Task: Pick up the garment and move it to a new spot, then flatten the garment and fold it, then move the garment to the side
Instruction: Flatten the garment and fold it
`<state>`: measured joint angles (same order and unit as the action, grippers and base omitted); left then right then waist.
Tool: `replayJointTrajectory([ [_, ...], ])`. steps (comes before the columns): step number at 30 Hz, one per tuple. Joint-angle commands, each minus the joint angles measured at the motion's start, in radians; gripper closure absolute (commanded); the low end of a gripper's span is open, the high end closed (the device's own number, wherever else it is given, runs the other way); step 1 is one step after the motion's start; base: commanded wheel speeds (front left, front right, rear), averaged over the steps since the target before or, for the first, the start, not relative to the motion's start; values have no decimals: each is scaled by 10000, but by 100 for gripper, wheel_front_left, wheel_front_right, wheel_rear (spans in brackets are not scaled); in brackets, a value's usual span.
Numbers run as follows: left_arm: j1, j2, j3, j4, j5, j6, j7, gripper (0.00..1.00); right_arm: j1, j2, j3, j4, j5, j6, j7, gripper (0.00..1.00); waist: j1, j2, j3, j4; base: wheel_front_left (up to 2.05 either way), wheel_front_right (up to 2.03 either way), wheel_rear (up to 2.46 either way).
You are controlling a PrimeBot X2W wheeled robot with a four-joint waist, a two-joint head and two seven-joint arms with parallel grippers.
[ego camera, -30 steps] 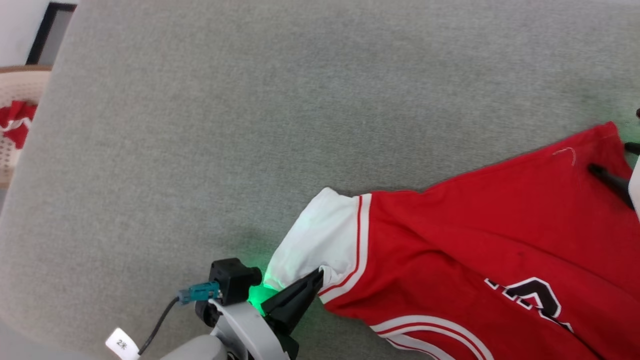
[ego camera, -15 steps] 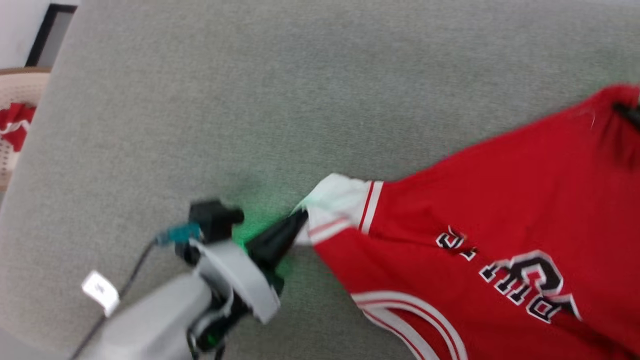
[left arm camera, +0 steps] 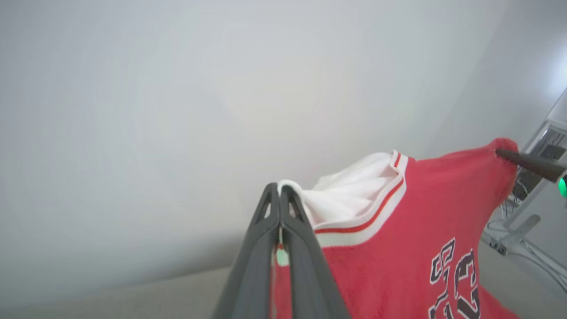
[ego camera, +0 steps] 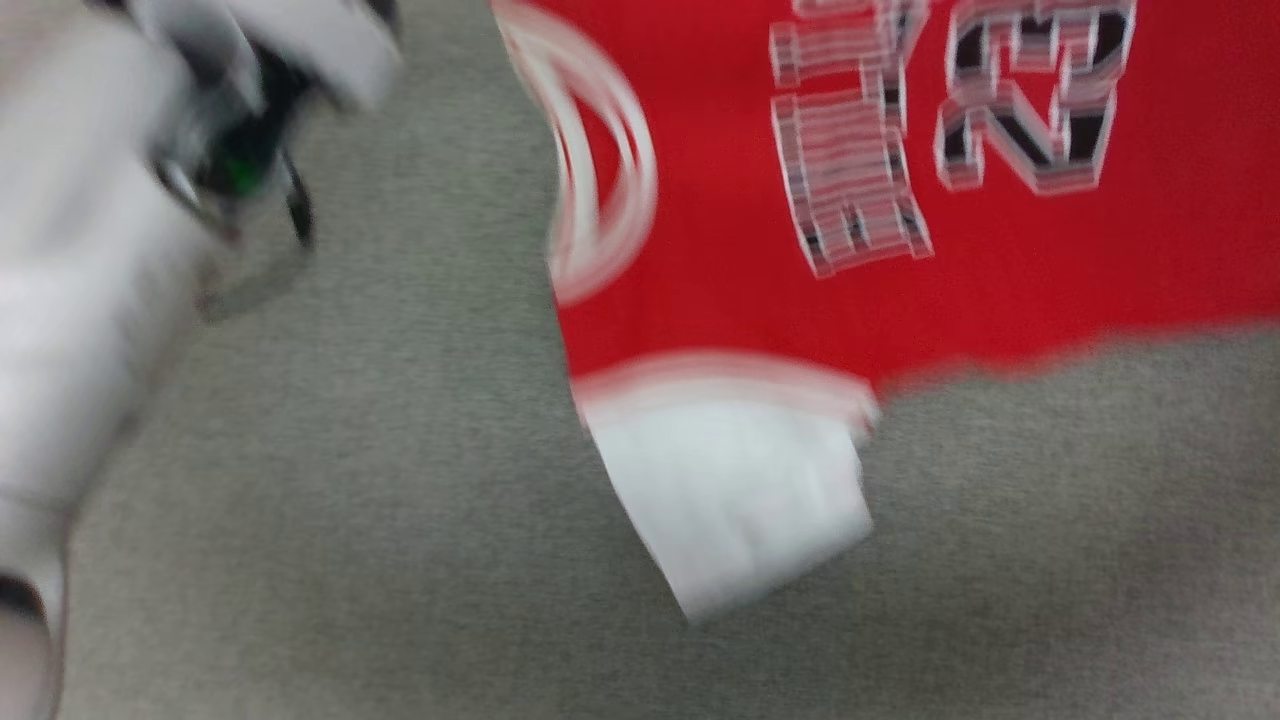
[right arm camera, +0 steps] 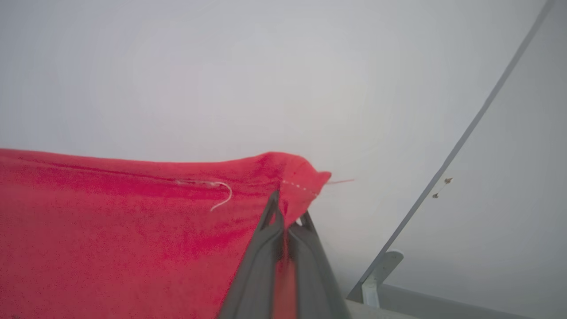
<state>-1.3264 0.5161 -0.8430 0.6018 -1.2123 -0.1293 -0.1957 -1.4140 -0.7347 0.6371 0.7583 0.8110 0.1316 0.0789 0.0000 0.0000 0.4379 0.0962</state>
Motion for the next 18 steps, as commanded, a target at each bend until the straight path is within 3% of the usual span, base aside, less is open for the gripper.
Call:
replayJointTrajectory([
  [1,-336,-24,227,273,-205,-11,-86,100,-270,76,-156,179,-111,-19,-209,100,0,0,365,-422,0,0,0],
  [7,-3215,-367,1433,2037,-512,10,-455,100,-1996,819,-822,1625,-1028,-28,-1745,100,0,0,586,-963,0,0,0],
  [10,-3823,-576,1832,2282,-727,10,-593,100,-2384,1122,-1006,2288,-1264,-31,-2270,100,0,0,546,-1061,0,0,0],
  [14,-3175,-614,1340,1893,-890,9,-407,100,-2078,1392,-799,2753,-1269,-28,-2544,100,0,0,446,-1053,0,0,0],
  [18,-1474,-383,776,939,-1413,6,-342,100,-989,1573,-274,2565,-831,-25,-2471,100,0,0,360,-1042,0,0,0],
])
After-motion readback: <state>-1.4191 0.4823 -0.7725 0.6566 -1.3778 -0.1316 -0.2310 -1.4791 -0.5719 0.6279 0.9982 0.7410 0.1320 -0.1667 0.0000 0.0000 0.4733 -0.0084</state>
